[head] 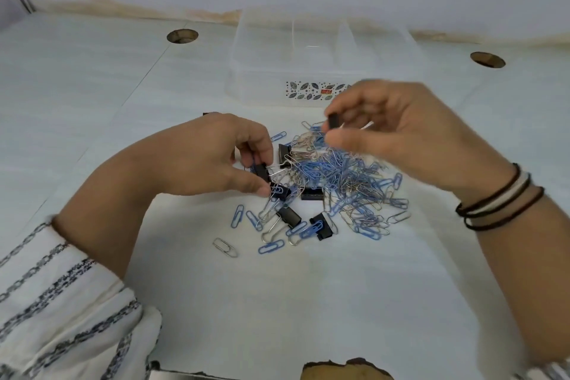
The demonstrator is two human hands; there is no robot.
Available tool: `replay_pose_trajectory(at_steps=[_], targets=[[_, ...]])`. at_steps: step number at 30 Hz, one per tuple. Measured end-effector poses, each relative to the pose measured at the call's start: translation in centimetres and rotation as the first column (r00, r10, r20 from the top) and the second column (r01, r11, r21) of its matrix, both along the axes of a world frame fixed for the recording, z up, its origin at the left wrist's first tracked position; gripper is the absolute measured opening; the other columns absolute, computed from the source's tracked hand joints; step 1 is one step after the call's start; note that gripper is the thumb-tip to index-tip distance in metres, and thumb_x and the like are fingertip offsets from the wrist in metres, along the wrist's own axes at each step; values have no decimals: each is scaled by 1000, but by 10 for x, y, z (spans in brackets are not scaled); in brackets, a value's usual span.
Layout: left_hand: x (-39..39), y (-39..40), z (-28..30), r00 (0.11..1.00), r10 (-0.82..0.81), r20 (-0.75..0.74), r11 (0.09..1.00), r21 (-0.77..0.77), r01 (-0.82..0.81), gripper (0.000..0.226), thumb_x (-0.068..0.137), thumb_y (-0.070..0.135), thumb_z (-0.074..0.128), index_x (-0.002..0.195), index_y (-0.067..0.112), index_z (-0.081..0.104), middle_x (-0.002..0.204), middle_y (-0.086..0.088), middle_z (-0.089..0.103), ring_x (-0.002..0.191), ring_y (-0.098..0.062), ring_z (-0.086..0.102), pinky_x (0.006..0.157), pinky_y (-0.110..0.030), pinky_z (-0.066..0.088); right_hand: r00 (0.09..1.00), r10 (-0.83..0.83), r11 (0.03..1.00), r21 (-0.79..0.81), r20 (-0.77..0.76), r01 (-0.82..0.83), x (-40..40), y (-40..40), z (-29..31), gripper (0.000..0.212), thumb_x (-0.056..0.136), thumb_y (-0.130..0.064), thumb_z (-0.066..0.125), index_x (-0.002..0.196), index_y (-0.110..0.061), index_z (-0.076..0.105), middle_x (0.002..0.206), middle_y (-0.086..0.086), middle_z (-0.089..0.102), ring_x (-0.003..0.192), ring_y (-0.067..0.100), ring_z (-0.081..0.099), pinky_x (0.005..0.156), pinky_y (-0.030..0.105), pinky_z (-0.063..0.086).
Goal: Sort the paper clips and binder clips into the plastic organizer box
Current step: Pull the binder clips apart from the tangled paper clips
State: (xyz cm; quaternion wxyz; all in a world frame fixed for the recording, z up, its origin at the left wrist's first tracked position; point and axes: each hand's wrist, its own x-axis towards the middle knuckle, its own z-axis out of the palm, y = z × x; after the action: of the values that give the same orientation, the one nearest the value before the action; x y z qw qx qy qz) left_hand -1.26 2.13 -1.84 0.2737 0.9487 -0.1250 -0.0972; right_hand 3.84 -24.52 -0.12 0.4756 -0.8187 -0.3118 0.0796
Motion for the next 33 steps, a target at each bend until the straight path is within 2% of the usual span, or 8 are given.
replay_pose_trajectory(at_steps=[3, 7, 10, 13, 18, 21, 24, 33], targets=[[-1, 0, 4, 1000, 12, 28, 998, -65, -10, 26, 76, 36, 88, 97, 35, 73, 87, 15, 75, 86, 2, 66, 71, -16, 47, 956, -265, 963, -16, 123, 269, 17, -20, 3, 28, 81, -40, 81, 103, -23, 74, 89, -6, 76, 78, 10, 69, 69, 16, 51], [-2, 5, 12, 979, 92, 182, 981, -183, -59, 22, 83, 27, 83, 103, 32, 76, 88, 10, 76, 87, -4, 71, 81, -24, 56, 850, -414, 786, -343, 325, 514, 38, -49, -4, 28, 86, -41, 74, 106, -22, 72, 100, -1, 75, 85, 17, 66, 76, 26, 42], [-1, 9, 12, 942, 182, 282, 973, -189, -131, 18, 87, 21, 77, 104, 28, 76, 85, 10, 74, 83, 0, 67, 80, -19, 54, 846, -370, 735, -436, 385, 519, 37, -49, -7, 37, 86, -44, 73, 114, -20, 70, 109, 1, 71, 89, 17, 61, 78, 27, 38], [4, 16, 4, 917, 226, 328, 974, -73, -214, 17, 90, 20, 72, 106, 26, 75, 87, 13, 70, 83, 0, 65, 73, -13, 47, 865, -325, 790, -393, 382, 471, 21, -33, 1, 32, 83, -51, 73, 104, -26, 70, 95, -7, 70, 75, 10, 62, 69, 27, 41], [8, 18, -7, 886, 186, 424, 955, 136, -265, 38, 91, 36, 69, 125, 20, 66, 110, 1, 63, 99, -17, 61, 88, -36, 52, 954, -69, 811, -541, 292, 224, -21, 8, 7, 46, 72, -78, 61, 87, -34, 64, 71, -12, 65, 59, -2, 57, 60, 29, 49], [8, 7, -6, 895, 108, 432, 987, 63, -149, 40, 90, 39, 72, 124, 19, 67, 111, 4, 63, 94, -12, 61, 87, -32, 52, 947, 44, 720, -667, 318, 191, -37, 25, 3, 61, 66, -89, 46, 81, -31, 60, 63, -10, 64, 60, 4, 59, 64, 32, 54], [7, -8, -11, 921, -24, 389, 992, 121, -25, 44, 90, 49, 67, 122, 19, 68, 109, 4, 68, 97, -13, 62, 88, -32, 51, 937, 89, 680, -708, 339, 191, -40, 32, 0, 67, 67, -93, 39, 80, -29, 56, 65, -9, 60, 62, 9, 58, 63, 36, 55], [9, -16, -16, 937, -49, 346, 996, 86, 20, 33, 91, 43, 72, 120, 27, 70, 109, 10, 69, 103, -10, 59, 91, -33, 49, 928, 121, 677, -713, 353, 183, -42, 28, -3, 30, 84, -58, 52, 93, -30, 55, 87, -9, 56, 79, 18, 61, 70, 37, 54]])
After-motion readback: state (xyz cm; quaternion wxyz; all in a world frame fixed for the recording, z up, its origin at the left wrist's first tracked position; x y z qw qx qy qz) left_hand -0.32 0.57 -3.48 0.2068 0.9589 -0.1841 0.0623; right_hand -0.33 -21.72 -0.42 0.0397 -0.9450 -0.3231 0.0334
